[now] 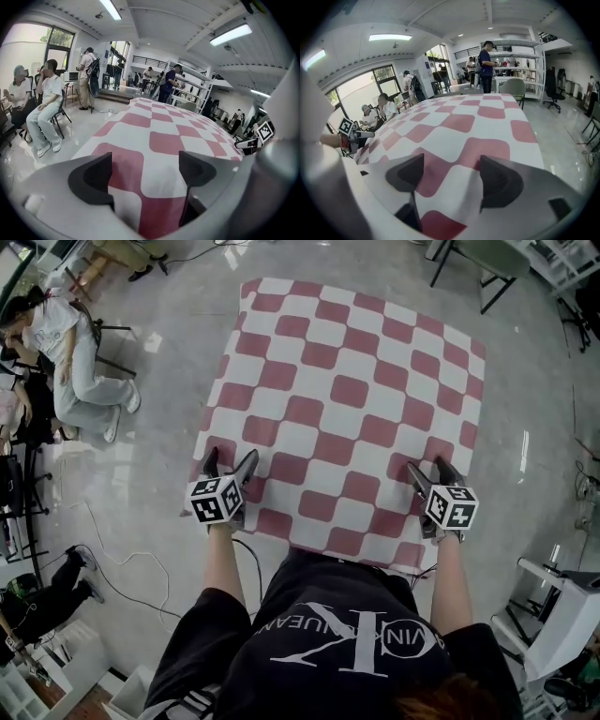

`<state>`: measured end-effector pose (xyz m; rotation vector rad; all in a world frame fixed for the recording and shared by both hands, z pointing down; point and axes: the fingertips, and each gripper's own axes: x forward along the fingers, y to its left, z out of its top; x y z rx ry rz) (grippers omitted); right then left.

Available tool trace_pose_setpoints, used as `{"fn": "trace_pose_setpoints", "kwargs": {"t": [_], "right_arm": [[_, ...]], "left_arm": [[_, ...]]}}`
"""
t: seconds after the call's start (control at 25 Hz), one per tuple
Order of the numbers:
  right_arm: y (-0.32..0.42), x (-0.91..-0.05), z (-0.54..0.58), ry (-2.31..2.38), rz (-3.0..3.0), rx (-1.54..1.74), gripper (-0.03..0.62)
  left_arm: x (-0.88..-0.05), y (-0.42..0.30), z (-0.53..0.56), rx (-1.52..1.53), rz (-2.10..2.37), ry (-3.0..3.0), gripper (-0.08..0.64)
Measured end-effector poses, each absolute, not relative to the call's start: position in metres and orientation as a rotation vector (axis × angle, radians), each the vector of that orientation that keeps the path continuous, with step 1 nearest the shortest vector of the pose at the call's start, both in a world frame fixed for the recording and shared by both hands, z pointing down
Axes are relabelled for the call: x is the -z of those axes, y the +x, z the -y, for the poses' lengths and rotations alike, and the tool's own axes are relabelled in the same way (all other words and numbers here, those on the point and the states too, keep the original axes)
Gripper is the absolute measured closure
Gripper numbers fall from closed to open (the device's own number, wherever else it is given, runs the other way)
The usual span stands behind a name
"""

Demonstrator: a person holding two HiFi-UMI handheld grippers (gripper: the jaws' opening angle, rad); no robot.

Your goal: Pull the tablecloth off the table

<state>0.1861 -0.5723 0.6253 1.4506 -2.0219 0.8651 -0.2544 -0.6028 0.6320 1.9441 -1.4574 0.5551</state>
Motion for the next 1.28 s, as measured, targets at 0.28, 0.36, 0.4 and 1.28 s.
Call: {"fn": "trace_pose_setpoints", "kwargs": {"t": [0.28,0.36,0.4,1.28], "right_arm": [[0.165,-0.626,0.577,1.391,2.055,-0.871,0.252],[0.160,-0.625,0.579,1.389,2.064,-0.883,0.252],[0.158,-0.625,0.580,1.388,2.065,-0.883,0.252],[0.147,-0.627,0.579,1.376,2.004,-0.801,0.255]], "left_arm": [[-0.637,-0.248,0.603,-0.569,1.387,1.941,0.126],[-0.637,-0.247,0.605,-0.547,1.374,1.928,0.116],[-0.636,-0.247,0.606,-0.528,1.373,1.916,0.113],[-0.643,-0.174,0.594,-0.791,1.163,2.034,0.056]]}}
